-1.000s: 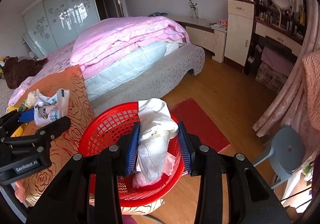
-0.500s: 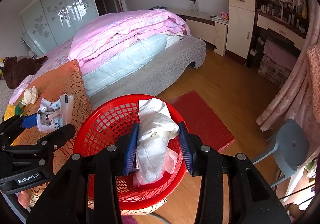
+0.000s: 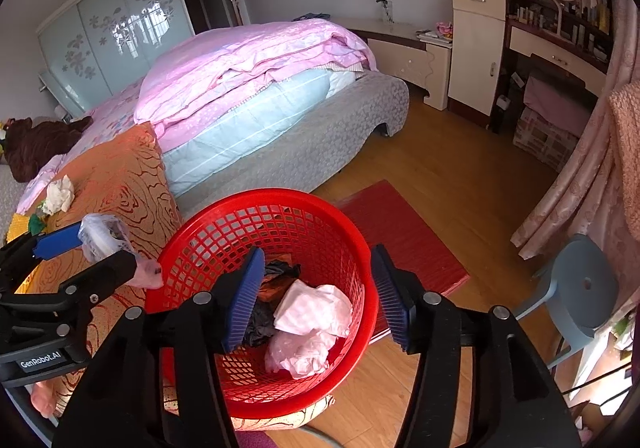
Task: Collect trash
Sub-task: 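Open both tools to drop the snack bag and tissue into the basket, then move both open tools back over the trash on the bed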
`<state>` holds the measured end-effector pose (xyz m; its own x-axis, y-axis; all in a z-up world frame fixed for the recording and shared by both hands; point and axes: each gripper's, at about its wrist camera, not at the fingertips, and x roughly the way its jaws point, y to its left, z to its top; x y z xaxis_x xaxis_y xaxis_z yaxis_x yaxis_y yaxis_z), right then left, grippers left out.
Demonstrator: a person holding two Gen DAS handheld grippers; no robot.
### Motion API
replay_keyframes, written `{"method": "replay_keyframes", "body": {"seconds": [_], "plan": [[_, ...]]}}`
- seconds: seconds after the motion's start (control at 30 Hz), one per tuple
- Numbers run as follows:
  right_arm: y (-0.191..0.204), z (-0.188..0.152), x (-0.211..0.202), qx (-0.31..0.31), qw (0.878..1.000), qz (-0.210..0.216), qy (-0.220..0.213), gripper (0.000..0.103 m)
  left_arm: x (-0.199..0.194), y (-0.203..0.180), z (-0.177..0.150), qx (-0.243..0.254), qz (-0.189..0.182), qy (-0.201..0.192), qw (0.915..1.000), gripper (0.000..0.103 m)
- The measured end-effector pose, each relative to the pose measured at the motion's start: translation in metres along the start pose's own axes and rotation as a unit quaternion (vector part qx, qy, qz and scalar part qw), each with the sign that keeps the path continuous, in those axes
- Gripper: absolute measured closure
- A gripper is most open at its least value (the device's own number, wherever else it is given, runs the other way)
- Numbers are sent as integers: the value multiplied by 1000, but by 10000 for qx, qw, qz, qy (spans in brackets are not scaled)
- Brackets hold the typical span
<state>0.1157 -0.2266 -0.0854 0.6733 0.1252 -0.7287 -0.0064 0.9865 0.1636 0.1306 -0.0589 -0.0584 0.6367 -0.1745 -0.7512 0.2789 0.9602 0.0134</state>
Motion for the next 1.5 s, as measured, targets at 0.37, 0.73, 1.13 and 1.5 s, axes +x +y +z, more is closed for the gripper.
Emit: {"method": "replay_keyframes", "body": {"seconds": [0.37,0.73,1.13,1.5], "plan": [[-4,-1,-5,15,10000,-30,-44,49,-6,3,0,-82,-51,-65,9999,21],[20,-5,-20,-240,9995,66,-216,42,-22,37,-12,-500,136,-184,9985,21],[65,-8,-42,-639,9961,412,-445,33,-47,95,-35,-965,707,-297,9924,21],[93,-14,-51,-832,9935,631,-450,33,-72,171,-68,-1578,1278,-285,9788,21]]}}
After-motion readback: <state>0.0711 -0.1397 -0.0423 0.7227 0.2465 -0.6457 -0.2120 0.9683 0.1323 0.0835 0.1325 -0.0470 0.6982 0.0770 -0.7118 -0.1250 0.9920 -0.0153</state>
